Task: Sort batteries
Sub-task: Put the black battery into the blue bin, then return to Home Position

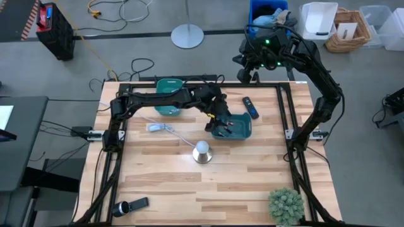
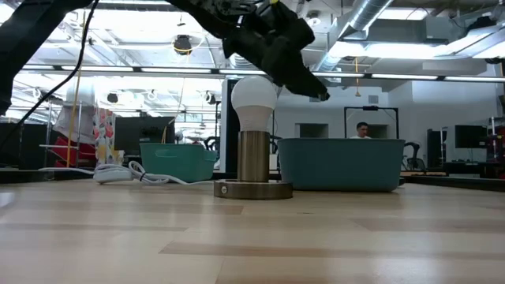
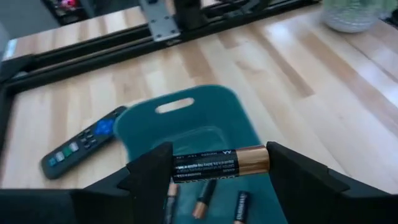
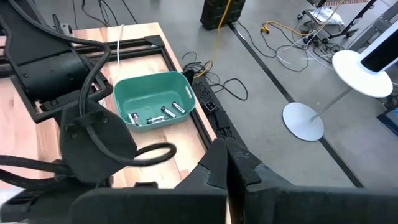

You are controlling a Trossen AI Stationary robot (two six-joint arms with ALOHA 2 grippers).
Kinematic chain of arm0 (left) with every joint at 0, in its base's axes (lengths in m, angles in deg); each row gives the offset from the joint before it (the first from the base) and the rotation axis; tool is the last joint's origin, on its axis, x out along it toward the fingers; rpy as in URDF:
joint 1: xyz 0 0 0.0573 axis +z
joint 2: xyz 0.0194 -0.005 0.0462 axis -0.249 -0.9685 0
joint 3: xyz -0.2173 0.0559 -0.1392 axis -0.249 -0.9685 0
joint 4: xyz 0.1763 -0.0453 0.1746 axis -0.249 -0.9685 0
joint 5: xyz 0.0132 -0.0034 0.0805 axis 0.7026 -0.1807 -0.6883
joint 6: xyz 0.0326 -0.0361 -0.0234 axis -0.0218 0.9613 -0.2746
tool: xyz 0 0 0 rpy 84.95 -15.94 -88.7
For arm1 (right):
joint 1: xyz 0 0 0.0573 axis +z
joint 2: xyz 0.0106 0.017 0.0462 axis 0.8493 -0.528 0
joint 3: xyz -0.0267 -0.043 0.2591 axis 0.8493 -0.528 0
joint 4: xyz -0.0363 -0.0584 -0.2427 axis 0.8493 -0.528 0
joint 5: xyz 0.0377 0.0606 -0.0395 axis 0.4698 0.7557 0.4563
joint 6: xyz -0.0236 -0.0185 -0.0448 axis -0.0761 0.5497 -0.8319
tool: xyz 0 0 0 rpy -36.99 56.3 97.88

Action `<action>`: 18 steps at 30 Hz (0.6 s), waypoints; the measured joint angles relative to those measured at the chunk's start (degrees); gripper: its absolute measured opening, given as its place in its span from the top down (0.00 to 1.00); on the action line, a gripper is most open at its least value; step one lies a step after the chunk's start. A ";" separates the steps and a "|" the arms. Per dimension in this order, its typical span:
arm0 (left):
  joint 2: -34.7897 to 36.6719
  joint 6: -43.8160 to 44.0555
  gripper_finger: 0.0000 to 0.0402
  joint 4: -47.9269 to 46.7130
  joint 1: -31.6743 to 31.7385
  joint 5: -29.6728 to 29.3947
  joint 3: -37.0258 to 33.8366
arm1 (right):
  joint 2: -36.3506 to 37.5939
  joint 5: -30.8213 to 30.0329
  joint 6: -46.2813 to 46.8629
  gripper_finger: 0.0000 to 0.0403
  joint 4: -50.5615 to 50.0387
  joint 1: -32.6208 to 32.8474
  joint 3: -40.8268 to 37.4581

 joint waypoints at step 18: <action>6.08 8.16 0.32 1.60 2.59 -1.75 -2.38 | 0.02 -1.79 -2.39 0.98 7.96 3.29 -0.02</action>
